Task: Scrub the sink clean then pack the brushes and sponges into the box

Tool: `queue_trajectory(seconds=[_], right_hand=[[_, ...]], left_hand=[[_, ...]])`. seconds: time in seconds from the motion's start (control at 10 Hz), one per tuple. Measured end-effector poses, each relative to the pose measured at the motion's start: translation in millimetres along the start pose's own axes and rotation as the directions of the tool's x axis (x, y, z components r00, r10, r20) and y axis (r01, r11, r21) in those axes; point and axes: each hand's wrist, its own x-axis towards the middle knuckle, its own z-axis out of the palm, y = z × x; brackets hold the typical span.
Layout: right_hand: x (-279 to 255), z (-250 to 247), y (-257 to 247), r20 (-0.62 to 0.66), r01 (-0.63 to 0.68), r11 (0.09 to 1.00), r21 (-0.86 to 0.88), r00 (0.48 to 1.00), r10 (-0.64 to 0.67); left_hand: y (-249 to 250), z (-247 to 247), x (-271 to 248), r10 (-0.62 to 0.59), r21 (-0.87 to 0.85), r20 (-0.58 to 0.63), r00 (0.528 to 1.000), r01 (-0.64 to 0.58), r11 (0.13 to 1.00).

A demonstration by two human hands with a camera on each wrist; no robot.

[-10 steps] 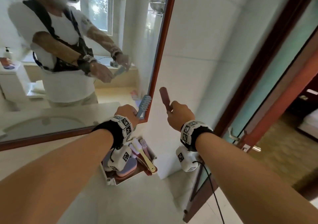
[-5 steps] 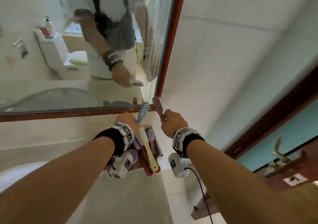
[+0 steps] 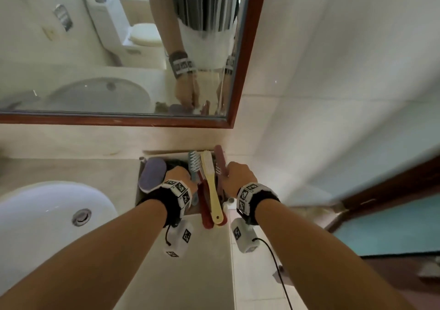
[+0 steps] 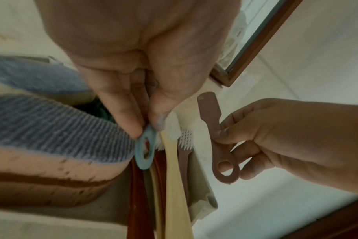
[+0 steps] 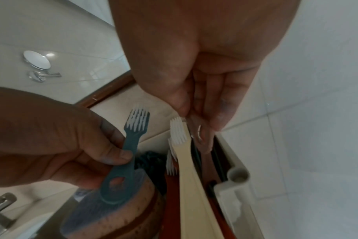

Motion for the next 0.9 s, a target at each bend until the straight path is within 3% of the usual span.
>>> queue_trajectory(seconds=[0.3, 0.8, 0.9], right_hand=[[21, 28, 13, 0.009, -0.074, 0.997, 0.014, 0.997, 0.074], [38, 50, 18, 0.081, -0.056, 0.998, 0.016, 0.995, 0.055], [41, 50, 20, 0.065, -0.057, 0.998, 0.020, 0.996, 0.055]], left_hand=[[1, 24, 29, -0.004, 0.131, -0.008, 1.000, 0.005, 0.991], [-2, 37, 43, 0.190, 0.272, -0.026, 0.981, -0.176, 0.946], [0, 35, 44, 0.199, 0.212, -0.054, 0.979, -0.183, 0.960]])
